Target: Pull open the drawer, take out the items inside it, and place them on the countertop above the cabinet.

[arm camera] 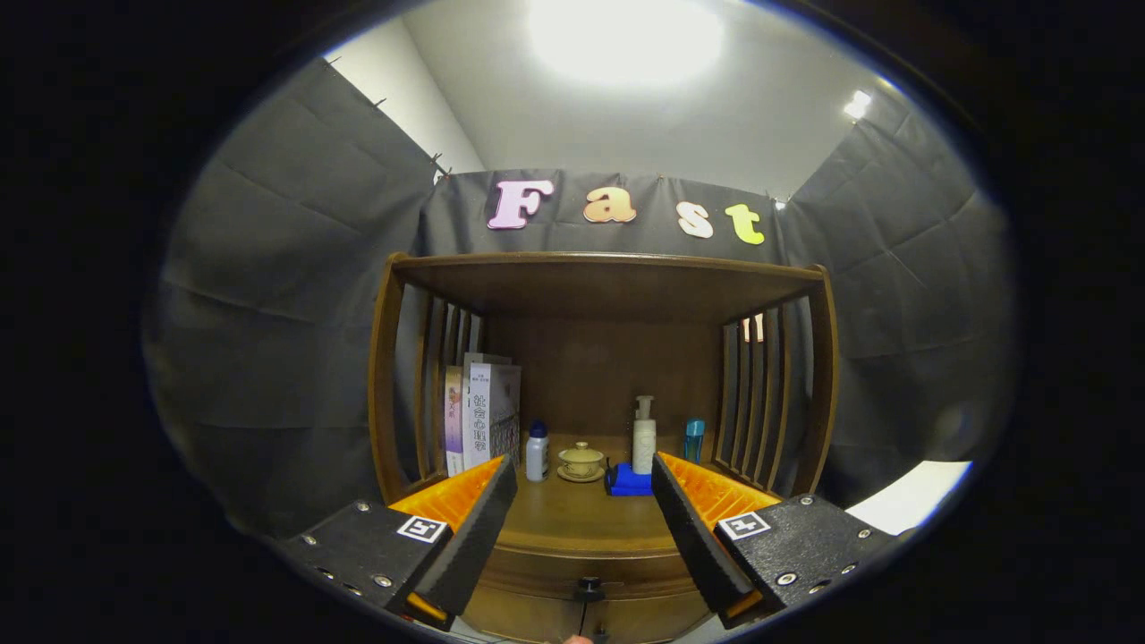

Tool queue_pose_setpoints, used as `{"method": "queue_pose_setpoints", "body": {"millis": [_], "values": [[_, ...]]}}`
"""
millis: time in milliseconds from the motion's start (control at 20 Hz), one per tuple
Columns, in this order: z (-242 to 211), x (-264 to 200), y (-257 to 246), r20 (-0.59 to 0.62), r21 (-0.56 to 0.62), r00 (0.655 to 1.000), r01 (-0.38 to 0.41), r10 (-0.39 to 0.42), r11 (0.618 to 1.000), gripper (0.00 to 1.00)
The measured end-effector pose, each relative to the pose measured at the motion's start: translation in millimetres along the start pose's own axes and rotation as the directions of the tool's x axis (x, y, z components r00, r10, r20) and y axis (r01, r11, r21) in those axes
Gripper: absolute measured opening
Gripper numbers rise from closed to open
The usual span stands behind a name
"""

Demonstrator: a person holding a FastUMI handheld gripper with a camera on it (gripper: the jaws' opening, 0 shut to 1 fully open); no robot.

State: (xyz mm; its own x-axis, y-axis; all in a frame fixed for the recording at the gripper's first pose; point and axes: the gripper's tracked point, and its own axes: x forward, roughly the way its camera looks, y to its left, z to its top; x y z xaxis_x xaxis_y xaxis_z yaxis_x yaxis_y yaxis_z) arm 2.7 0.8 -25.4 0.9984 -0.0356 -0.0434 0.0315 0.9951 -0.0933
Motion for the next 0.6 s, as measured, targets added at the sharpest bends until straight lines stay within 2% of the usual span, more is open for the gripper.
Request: {"method": "queue_pose_setpoints", "body": {"millis": [100,300,500,600], "values": [[-9.7,4.1,0.7,-0.022,0.0,1.0,-0.002,0.002,1.0,0.94],[-48.0,14.6,17.7,-0.099,0.058,0.992,-0.067,0.073,0.996,0.94],[-81.7,13.4,23.7,-0.155,-0.01,0.984,-0.095,0.093,0.995,0.95],[-96.9,12.8,34.0,-0.175,0.004,0.976,-0.129,0.128,0.992,0.95]]}}
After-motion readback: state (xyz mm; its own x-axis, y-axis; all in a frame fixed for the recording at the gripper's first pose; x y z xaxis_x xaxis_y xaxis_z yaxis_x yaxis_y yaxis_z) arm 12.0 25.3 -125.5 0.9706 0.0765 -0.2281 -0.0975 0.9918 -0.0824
